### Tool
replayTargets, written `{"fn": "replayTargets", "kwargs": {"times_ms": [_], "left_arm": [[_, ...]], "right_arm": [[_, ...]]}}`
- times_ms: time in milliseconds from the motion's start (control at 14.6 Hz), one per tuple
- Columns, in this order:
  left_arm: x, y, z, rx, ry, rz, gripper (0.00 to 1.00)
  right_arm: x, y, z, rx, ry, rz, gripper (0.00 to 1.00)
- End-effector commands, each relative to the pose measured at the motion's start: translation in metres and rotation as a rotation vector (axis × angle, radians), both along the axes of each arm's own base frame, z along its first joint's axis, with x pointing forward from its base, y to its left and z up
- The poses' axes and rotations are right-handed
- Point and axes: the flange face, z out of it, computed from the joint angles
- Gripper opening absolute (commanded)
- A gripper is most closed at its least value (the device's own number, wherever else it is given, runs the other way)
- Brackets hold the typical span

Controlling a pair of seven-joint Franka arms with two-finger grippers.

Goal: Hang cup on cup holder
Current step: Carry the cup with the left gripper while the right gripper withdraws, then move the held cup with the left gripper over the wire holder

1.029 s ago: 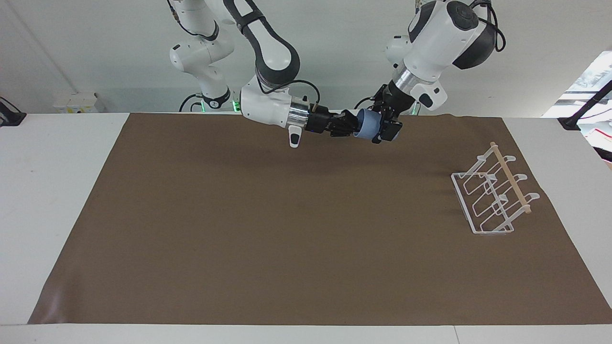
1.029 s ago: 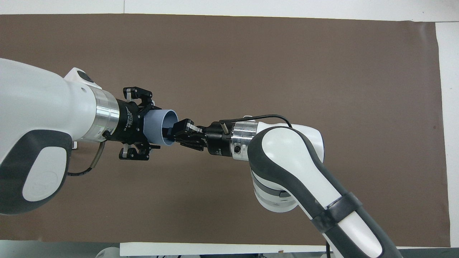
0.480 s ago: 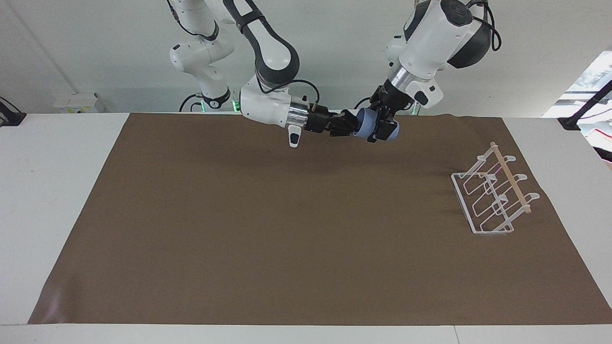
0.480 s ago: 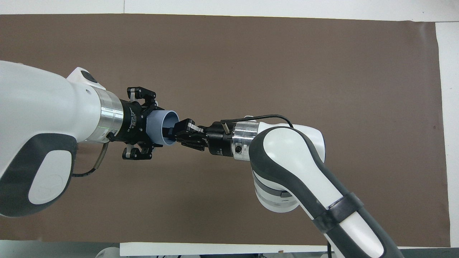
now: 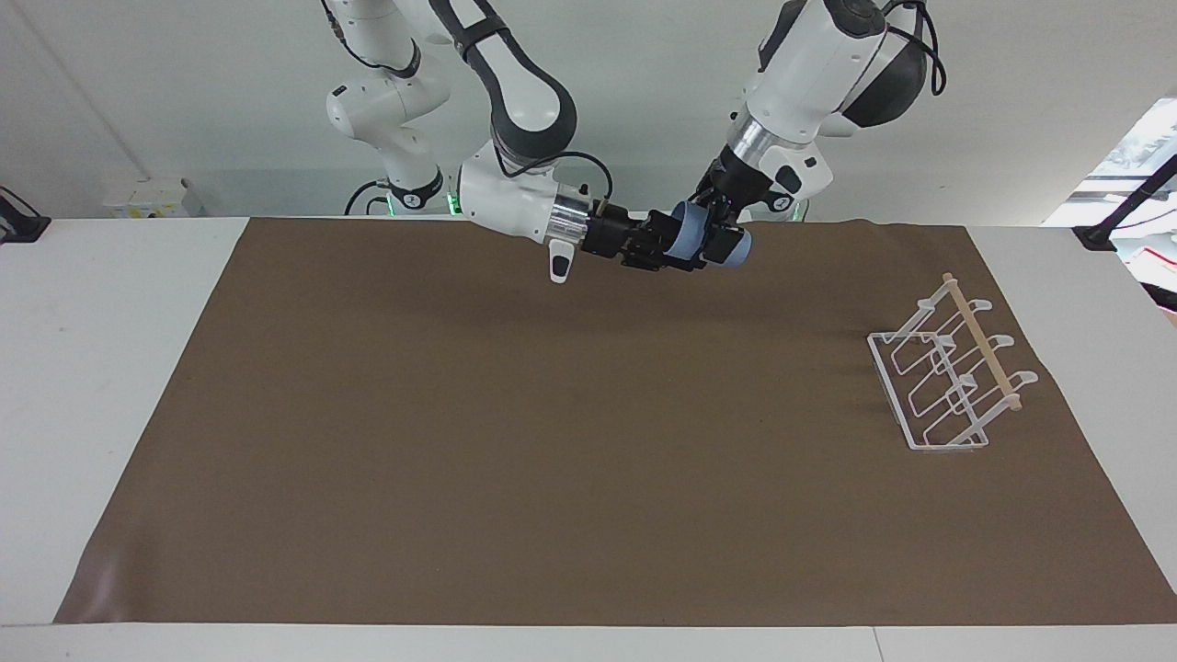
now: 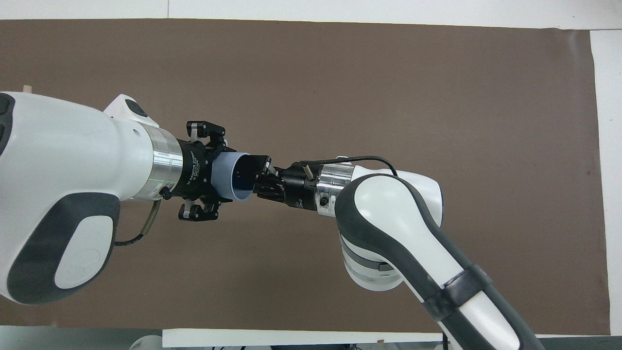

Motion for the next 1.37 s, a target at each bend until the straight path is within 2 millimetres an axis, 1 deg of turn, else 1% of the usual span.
{"fn": "replayTargets", "kwargs": {"times_ms": [0,69,137,206,275,412,549,618,686,755,824,892,1029,1098,1167,1304], "left_arm": [[-0.012,0.004,-0.007,0.055,0.023,-0.042,0.14],[-0.009,0.013,-0.010,0.094,0.017,-0.059,0.09],[-0.001,0.032,-0.013,0.134,0.026,-0.061,0.04],[0.006,0.049,-0.015,0.175,0.027,-0.077,0.00],[0.009,0.059,-0.018,0.214,0.023,-0.091,0.00],[0.024,0.091,-0.019,0.300,-0.005,-0.075,0.00],[0.035,0.116,-0.020,0.400,-0.046,-0.098,0.00],[0.039,0.125,-0.026,0.480,-0.060,-0.122,0.00],[0.045,0.130,-0.039,0.572,-0.062,-0.147,0.00],[0.054,0.134,-0.061,0.688,-0.043,-0.184,0.00],[0.069,0.138,-0.088,0.811,-0.026,-0.229,0.00],[0.080,0.143,-0.102,0.909,-0.025,-0.260,0.00],[0.096,0.161,-0.141,1.169,0.049,-0.314,0.00],[0.098,0.168,-0.146,1.270,0.050,-0.289,0.00],[0.101,0.172,-0.150,1.343,0.019,-0.240,0.00],[0.113,0.177,-0.173,1.457,-0.025,-0.197,0.00]], "right_arm": [[0.024,-0.041,0.029,0.032,-0.014,-0.117,0.99],[0.029,-0.049,0.030,0.036,-0.017,-0.119,0.99],[0.034,-0.055,0.031,0.043,-0.020,-0.111,0.99],[0.042,-0.068,0.032,0.039,-0.031,-0.106,0.99],[0.047,-0.078,0.035,0.040,-0.044,-0.087,0.99],[0.055,-0.098,0.036,0.034,-0.051,-0.047,0.99],[0.065,-0.127,0.036,-0.035,-0.093,0.049,0.99],[0.071,-0.150,0.037,-0.090,-0.117,0.115,0.99],[0.078,-0.180,0.039,-0.141,-0.129,0.173,0.99],[0.083,-0.210,0.042,-0.201,-0.139,0.227,0.99],[0.087,-0.243,0.045,-0.279,-0.143,0.279,0.99],[0.089,-0.278,0.050,-0.368,-0.146,0.318,0.99],[0.088,-0.333,0.059,-0.561,-0.156,0.344,0.99],[0.088,-0.358,0.063,-0.675,-0.167,0.365,0.99],[0.089,-0.378,0.071,-0.783,-0.182,0.402,0.99],[0.088,-0.390,0.094,-0.952,-0.215,0.493,0.99]]}}
